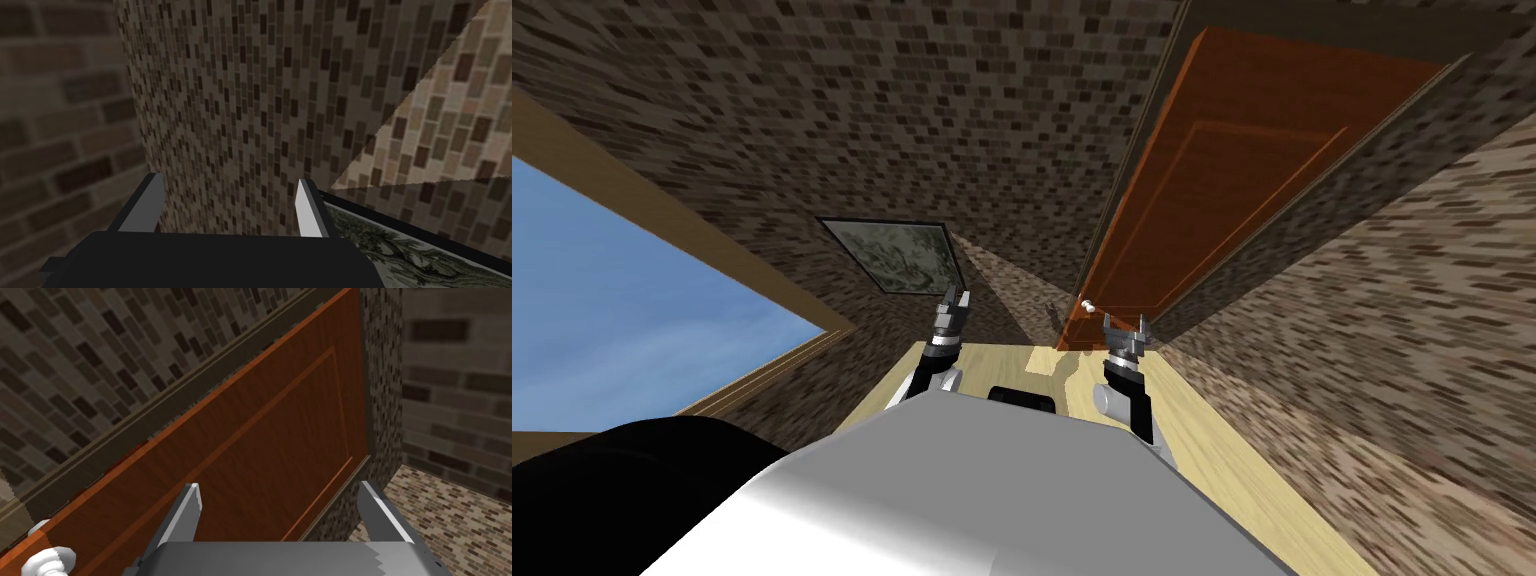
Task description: Pull the door open
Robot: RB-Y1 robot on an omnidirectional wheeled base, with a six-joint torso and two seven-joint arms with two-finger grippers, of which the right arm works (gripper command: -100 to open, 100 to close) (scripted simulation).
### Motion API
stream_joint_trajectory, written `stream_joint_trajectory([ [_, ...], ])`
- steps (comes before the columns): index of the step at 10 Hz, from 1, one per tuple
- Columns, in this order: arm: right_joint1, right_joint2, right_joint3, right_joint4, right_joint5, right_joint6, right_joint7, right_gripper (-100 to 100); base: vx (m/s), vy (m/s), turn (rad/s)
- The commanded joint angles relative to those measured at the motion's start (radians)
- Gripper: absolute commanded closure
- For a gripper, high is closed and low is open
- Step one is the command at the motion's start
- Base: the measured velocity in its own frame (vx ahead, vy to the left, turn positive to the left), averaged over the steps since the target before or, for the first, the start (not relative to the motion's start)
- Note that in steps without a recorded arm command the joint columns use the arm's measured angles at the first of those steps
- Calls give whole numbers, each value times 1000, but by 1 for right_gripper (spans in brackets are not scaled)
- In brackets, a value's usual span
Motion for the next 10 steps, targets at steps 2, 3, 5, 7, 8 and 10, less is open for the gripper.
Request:
stream_joint_trajectory([
  [2,-23,-7,-9,67,-44,-12,-44,-100,7,-96,194],
  [3,-30,-10,-13,95,-61,-18,-60,-100,15,-104,272],
  [5,-44,-16,-19,147,-96,-30,-94,-100,14,-117,188],
  [7,-58,-21,-26,200,-131,-42,-128,-100,6,-113,193],
  [8,-65,-24,-29,227,-148,-48,-145,-100,-2,-112,215],
  [10,-79,-30,-36,281,-184,-60,-180,-100,-6,-98,226],
])
